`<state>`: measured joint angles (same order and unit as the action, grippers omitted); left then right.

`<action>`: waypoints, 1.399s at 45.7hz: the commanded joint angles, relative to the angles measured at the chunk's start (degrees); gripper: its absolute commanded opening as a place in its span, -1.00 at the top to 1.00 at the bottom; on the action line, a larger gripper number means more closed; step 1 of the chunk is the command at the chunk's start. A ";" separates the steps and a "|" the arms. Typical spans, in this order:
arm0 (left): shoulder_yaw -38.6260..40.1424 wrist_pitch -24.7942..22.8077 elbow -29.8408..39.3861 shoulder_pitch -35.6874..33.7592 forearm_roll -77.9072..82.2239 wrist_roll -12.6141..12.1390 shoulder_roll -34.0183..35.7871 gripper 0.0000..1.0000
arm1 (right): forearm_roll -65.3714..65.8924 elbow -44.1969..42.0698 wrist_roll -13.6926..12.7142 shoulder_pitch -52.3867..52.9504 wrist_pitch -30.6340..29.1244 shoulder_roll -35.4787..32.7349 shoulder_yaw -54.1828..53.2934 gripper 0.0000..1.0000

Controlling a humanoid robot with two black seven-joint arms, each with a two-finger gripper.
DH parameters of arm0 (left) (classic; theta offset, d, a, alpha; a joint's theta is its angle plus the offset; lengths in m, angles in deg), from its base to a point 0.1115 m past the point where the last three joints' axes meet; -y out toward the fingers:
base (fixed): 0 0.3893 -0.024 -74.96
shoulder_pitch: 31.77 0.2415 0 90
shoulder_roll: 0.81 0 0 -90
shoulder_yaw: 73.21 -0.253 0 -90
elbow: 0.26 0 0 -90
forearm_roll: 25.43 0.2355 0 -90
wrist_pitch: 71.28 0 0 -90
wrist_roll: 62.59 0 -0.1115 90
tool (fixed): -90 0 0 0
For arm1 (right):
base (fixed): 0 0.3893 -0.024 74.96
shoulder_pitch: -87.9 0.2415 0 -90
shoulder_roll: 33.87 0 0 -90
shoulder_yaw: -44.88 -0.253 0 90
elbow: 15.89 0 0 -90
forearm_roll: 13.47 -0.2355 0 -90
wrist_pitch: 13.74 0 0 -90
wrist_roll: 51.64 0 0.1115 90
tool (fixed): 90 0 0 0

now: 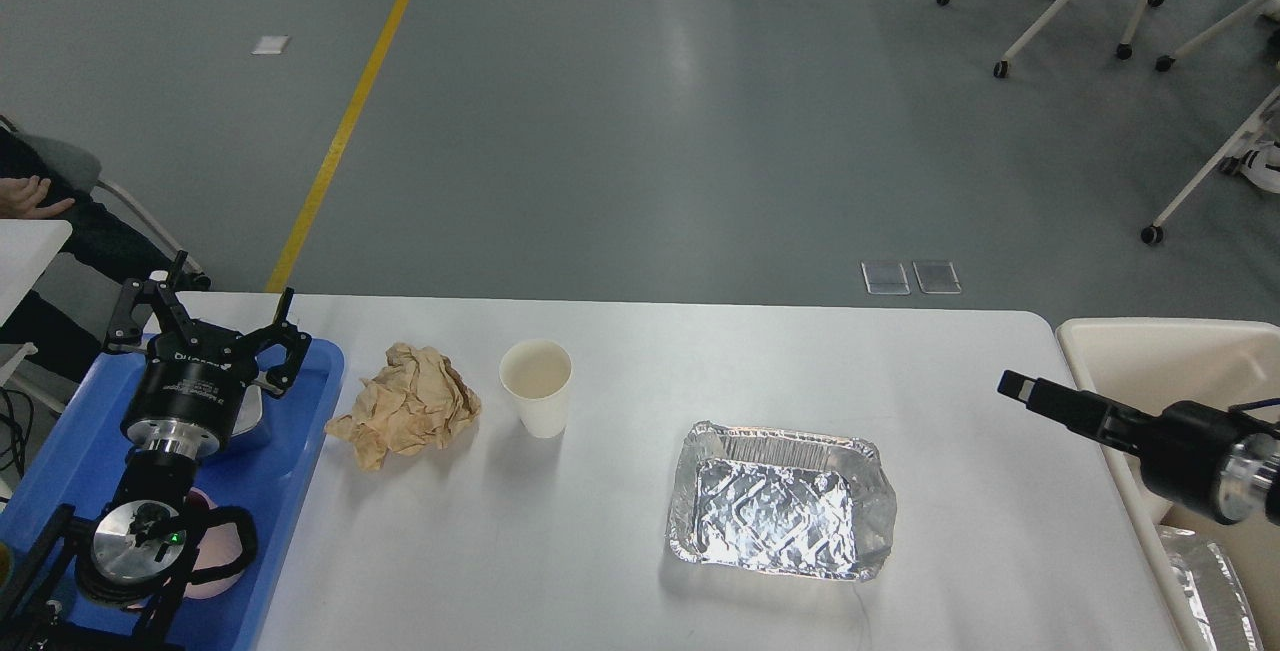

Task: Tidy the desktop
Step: 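Move the right gripper down toward the foil tray edge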

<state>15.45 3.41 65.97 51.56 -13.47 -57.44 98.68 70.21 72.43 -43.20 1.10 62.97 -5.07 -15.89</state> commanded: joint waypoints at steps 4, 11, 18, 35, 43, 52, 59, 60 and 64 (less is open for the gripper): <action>-0.07 0.36 -0.49 1.57 0.25 -0.06 0.00 -0.94 | 1.22 3.34 0.00 -0.03 -0.06 -15.76 2.50 -1.00; -0.69 0.45 -0.49 2.36 0.34 -0.23 0.27 -0.94 | 1.48 3.26 0.00 0.05 -0.06 -22.63 2.85 -1.00; -0.69 0.45 -1.01 2.37 0.78 -0.23 0.71 -0.94 | 1.48 3.17 -0.09 0.32 -0.06 -24.57 2.85 -1.00; -1.21 0.63 -3.48 1.66 1.04 -0.85 1.15 -0.94 | 13.08 2.29 -3.68 0.67 1.26 -7.19 4.77 -1.00; -1.92 0.63 -4.70 1.22 4.30 -0.76 1.59 -0.94 | 13.00 -1.40 -8.53 5.06 -1.38 0.64 13.03 -1.00; -2.27 0.45 -5.50 0.96 4.21 -0.41 1.32 -0.94 | 10.36 -2.98 -9.93 12.00 -2.00 6.53 22.53 -1.00; -2.27 0.63 -5.59 0.87 4.21 -0.41 1.23 -0.94 | 9.39 -5.35 -11.69 15.43 -2.35 10.32 25.78 -1.00; -2.27 0.63 -5.59 0.87 4.12 -0.41 1.23 -0.94 | 9.39 -5.62 -11.69 15.78 -2.70 10.67 25.96 -1.00; -2.45 0.71 -5.59 1.04 4.12 -0.58 1.23 -0.94 | 9.22 -7.37 -11.95 17.10 -3.93 12.86 26.84 -1.00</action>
<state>13.12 3.99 60.39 52.43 -9.30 -57.86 99.92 79.68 67.02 -54.83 16.54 60.31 5.24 9.80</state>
